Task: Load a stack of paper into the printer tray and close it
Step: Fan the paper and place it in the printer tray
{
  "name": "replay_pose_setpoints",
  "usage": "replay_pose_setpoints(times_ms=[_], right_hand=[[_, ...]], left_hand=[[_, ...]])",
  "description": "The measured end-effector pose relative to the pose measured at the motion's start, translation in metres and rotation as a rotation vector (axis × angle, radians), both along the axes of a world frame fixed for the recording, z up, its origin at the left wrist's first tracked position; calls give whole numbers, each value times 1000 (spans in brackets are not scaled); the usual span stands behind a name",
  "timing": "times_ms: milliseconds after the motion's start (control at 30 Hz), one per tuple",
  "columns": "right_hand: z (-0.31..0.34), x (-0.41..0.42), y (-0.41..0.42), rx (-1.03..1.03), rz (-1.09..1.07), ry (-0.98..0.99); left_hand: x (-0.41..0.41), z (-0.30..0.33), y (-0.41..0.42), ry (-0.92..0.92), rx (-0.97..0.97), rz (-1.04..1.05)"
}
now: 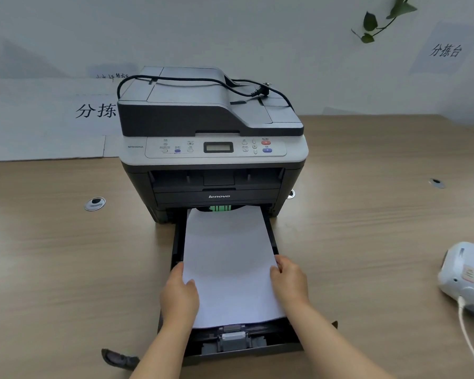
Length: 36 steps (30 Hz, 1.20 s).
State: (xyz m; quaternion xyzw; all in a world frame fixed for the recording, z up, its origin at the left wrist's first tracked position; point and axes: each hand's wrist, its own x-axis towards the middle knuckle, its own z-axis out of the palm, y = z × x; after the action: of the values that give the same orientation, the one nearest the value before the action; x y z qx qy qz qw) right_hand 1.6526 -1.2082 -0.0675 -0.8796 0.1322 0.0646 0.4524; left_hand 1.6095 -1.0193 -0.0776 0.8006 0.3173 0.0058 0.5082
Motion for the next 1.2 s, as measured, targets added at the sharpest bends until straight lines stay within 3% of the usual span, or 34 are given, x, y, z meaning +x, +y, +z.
replay_pose_setpoints(times_ms=[433,800,900,1100,1200], right_hand=[[-5,3,13,-524,268,44],[9,-7,19,-536,276,133],[15,-11,19,-599,308,164],[24,-26,12,-699,289,109],[18,-31,5,-606,219,59]], left_hand=[[8,-3,-5,181,387,-253],[3,6,-13,197,470,-271],[-5,13,-14,202,571,-279],[-16,11,-7,149,561,-212],[-19,6,-1,161,543,-181]])
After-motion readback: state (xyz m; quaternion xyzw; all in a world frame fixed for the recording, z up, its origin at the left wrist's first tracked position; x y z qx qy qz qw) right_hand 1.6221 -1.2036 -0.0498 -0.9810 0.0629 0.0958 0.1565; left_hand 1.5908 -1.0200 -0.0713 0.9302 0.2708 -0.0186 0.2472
